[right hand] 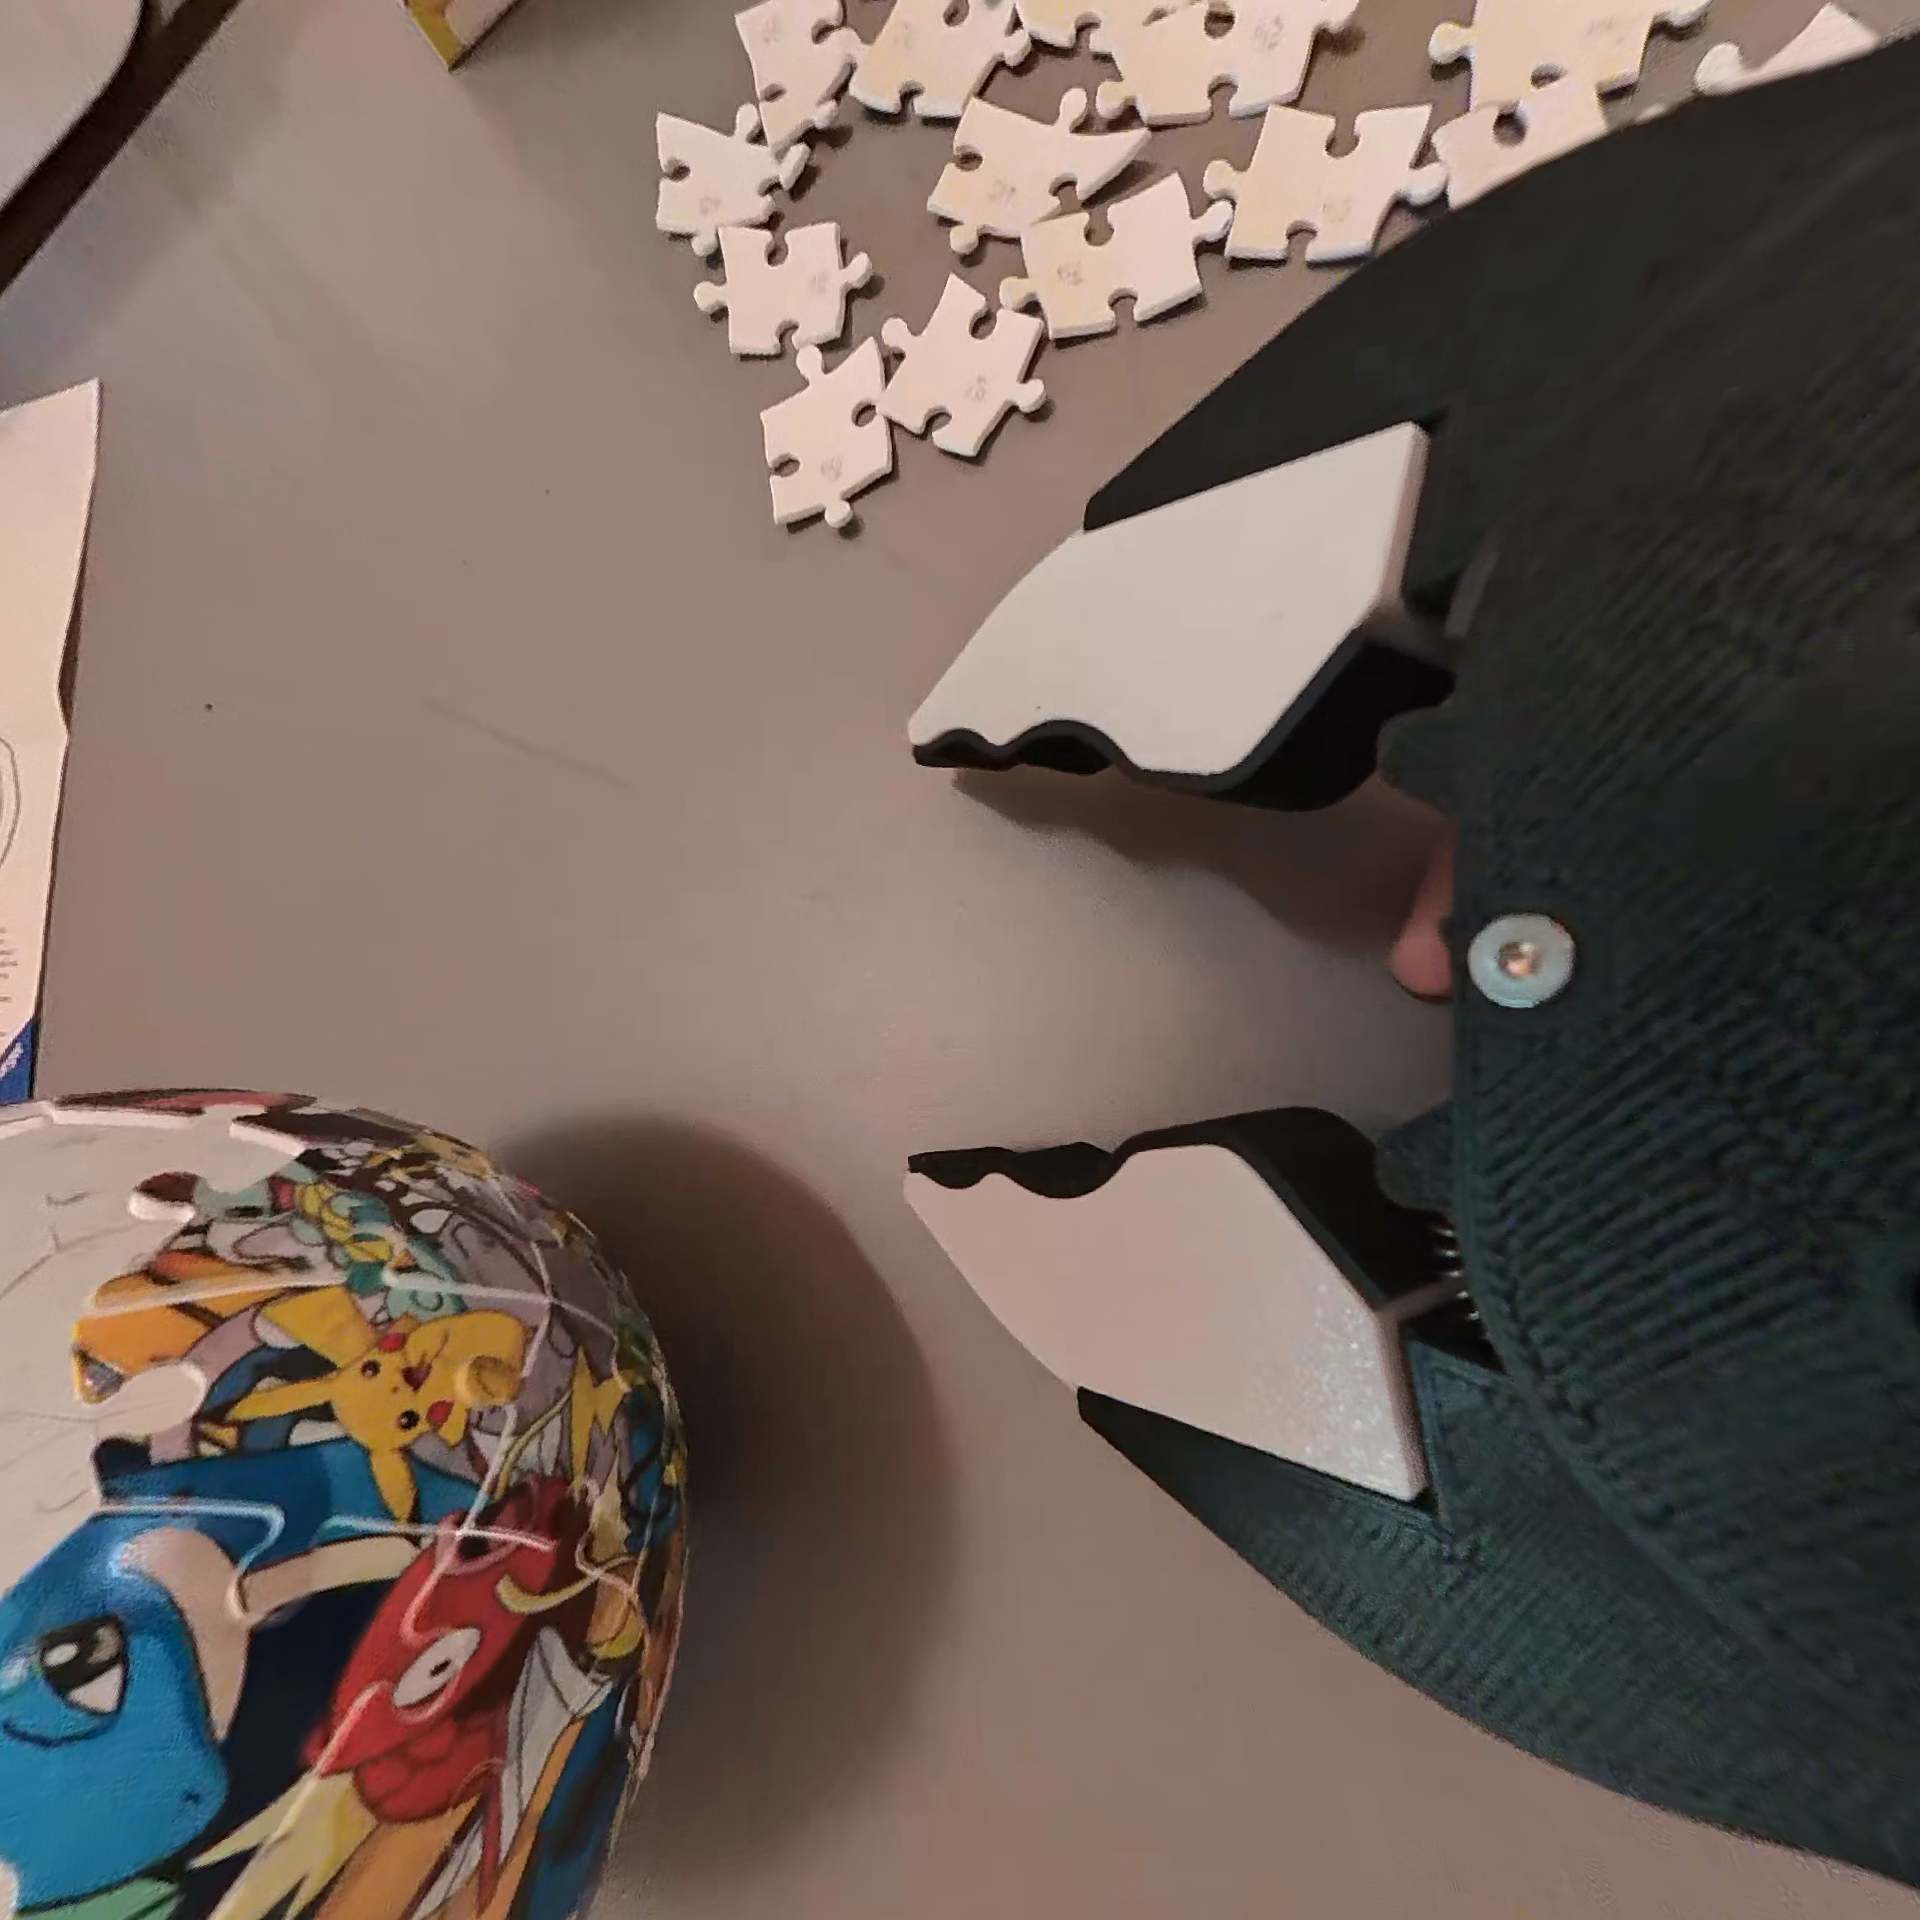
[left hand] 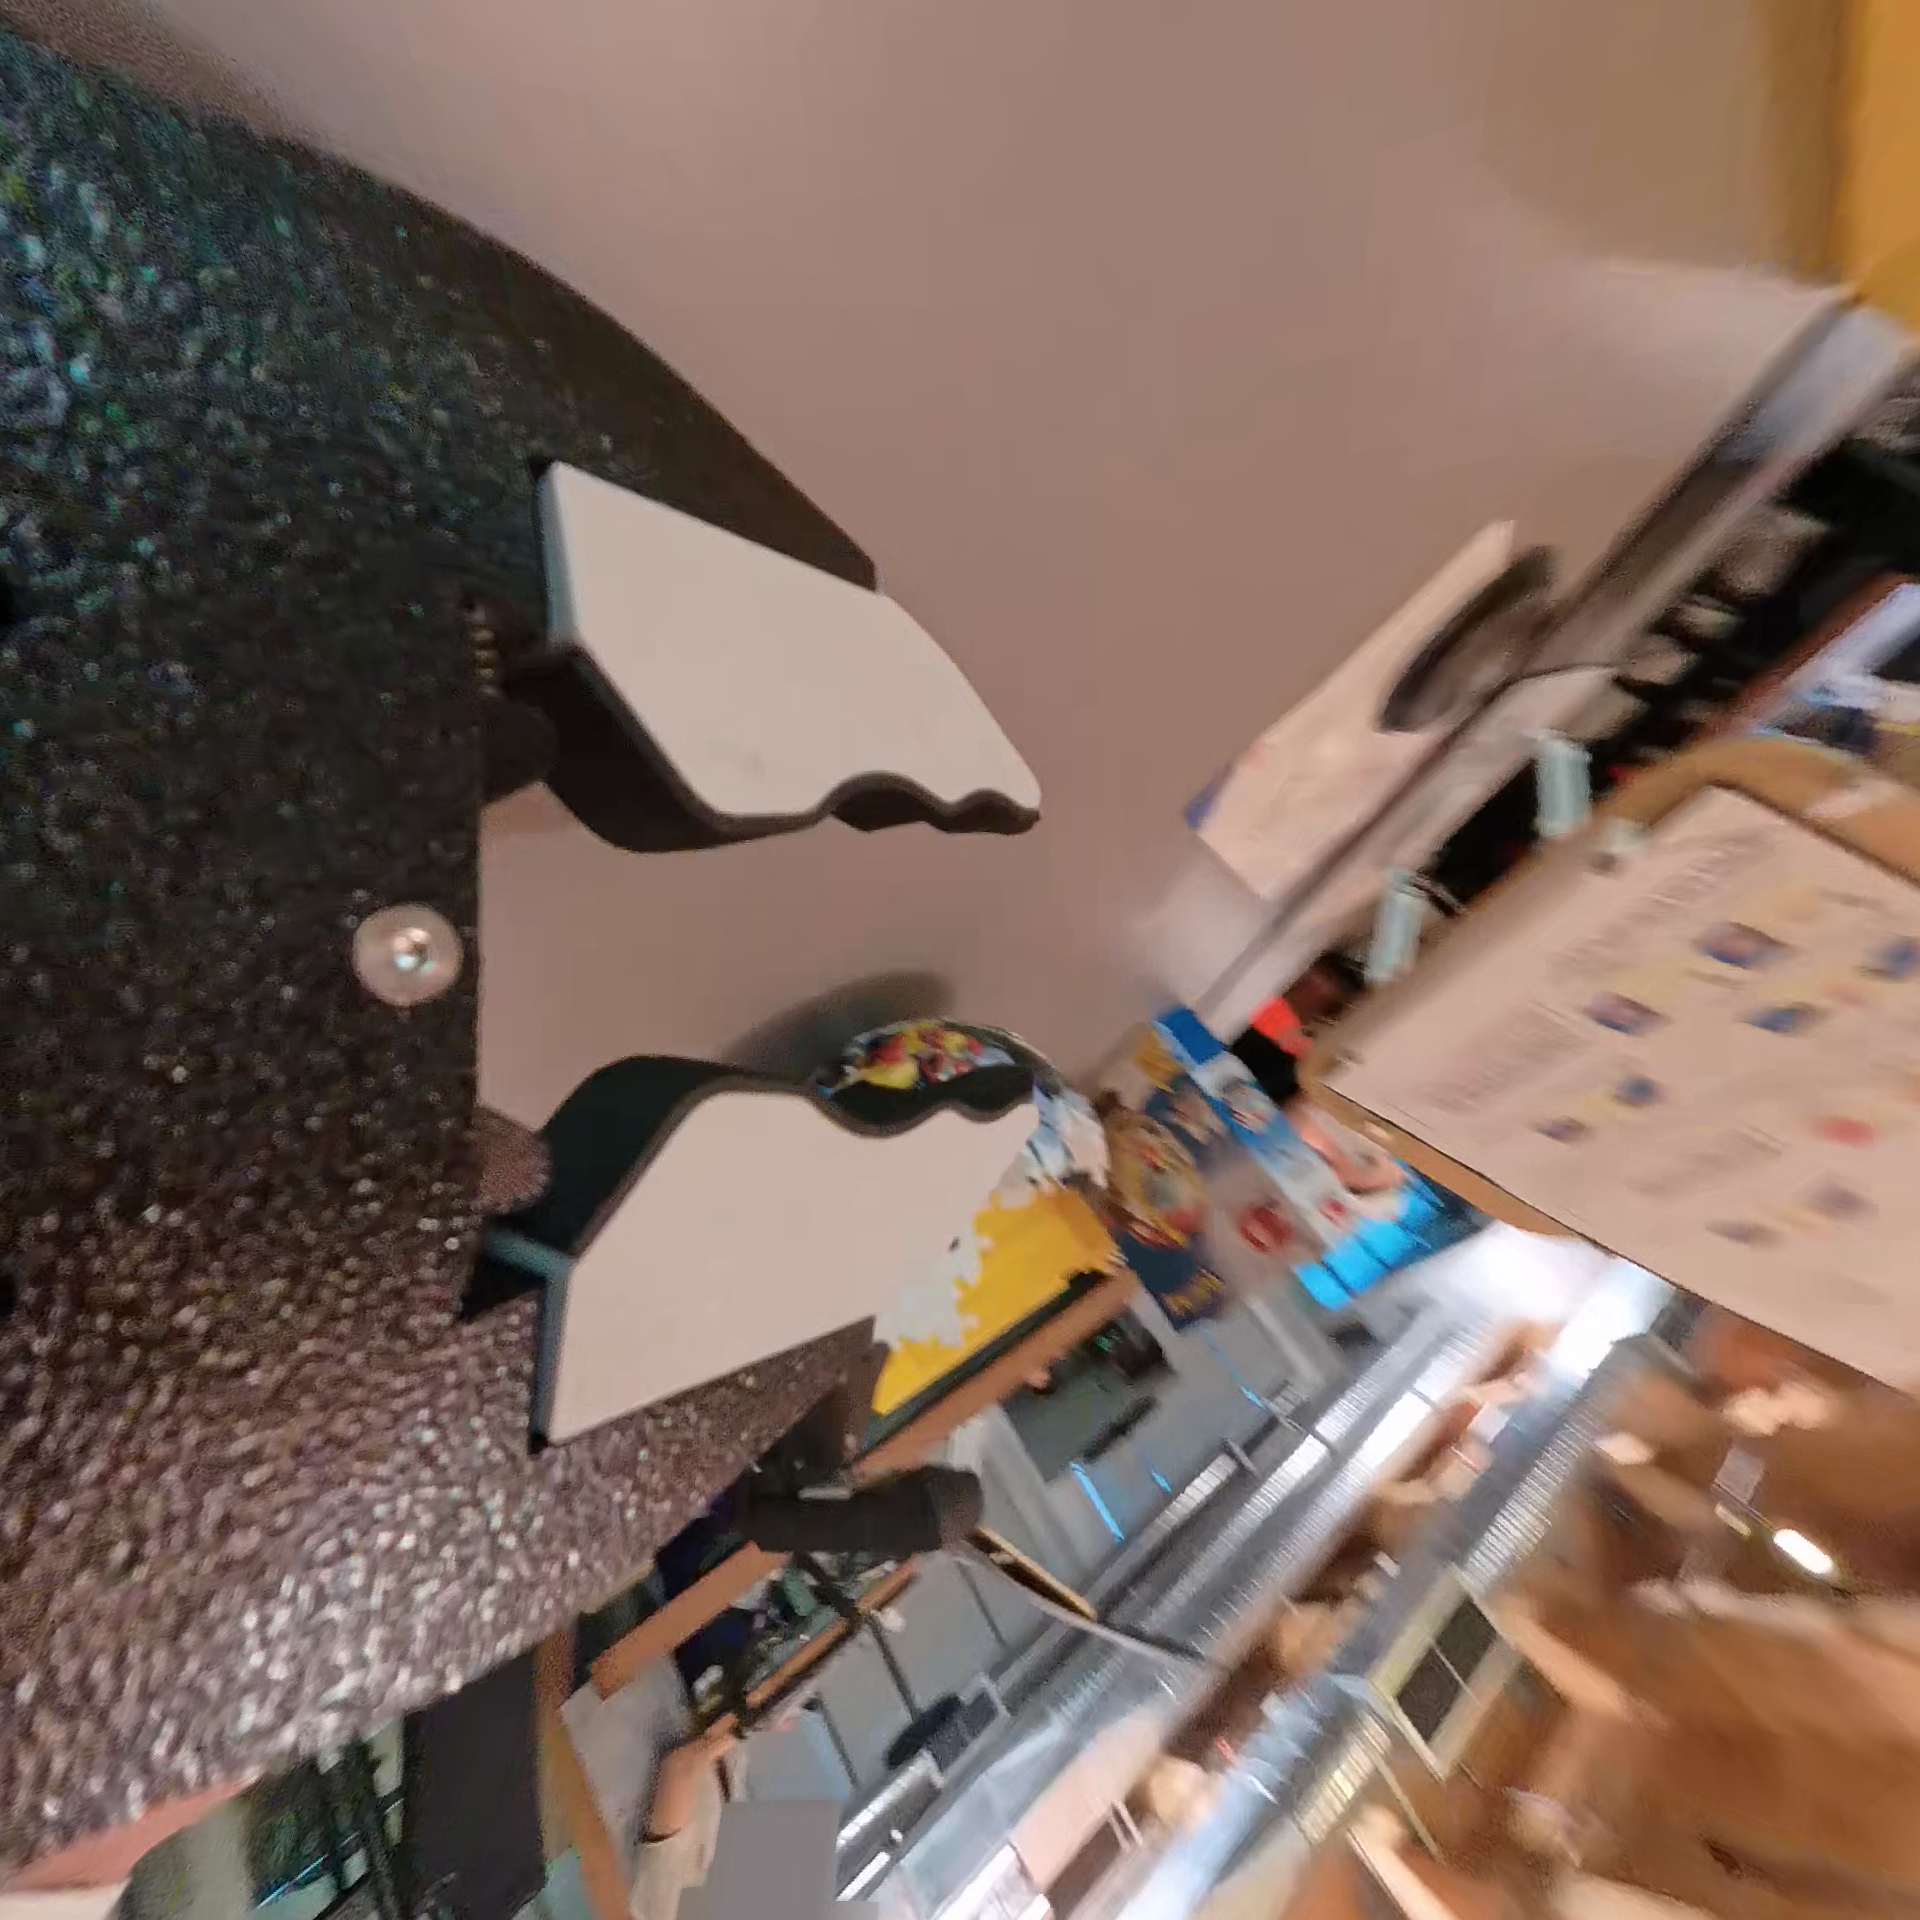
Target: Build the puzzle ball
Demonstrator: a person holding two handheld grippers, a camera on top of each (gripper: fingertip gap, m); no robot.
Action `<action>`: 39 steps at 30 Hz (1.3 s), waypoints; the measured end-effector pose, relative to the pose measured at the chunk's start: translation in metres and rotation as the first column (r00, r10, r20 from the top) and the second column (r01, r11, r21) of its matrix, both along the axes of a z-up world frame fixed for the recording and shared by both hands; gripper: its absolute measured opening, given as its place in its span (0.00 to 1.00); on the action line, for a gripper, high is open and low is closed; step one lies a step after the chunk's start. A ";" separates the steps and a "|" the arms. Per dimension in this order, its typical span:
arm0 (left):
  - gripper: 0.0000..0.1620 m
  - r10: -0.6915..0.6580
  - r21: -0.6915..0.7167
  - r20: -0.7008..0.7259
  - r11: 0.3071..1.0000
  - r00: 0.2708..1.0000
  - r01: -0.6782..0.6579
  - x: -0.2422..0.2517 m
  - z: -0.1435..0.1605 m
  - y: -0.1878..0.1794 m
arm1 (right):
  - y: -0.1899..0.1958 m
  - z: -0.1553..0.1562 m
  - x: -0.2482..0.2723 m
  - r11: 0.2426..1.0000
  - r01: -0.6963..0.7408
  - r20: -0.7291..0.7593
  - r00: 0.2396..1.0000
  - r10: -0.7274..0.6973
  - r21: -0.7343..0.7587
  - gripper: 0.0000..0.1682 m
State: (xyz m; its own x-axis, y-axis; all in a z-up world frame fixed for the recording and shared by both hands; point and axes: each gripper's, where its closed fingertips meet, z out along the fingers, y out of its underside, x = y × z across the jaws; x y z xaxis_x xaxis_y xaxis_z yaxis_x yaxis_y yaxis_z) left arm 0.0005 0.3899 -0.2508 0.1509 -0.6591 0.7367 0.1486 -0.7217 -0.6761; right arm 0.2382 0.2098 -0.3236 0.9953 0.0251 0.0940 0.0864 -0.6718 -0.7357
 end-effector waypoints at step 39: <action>0.42 0.338 0.735 -0.465 0.663 0.818 0.144 -0.005 -0.012 -0.018 | -0.061 0.028 0.104 0.960 0.247 -0.012 0.969 -0.247 0.131 0.43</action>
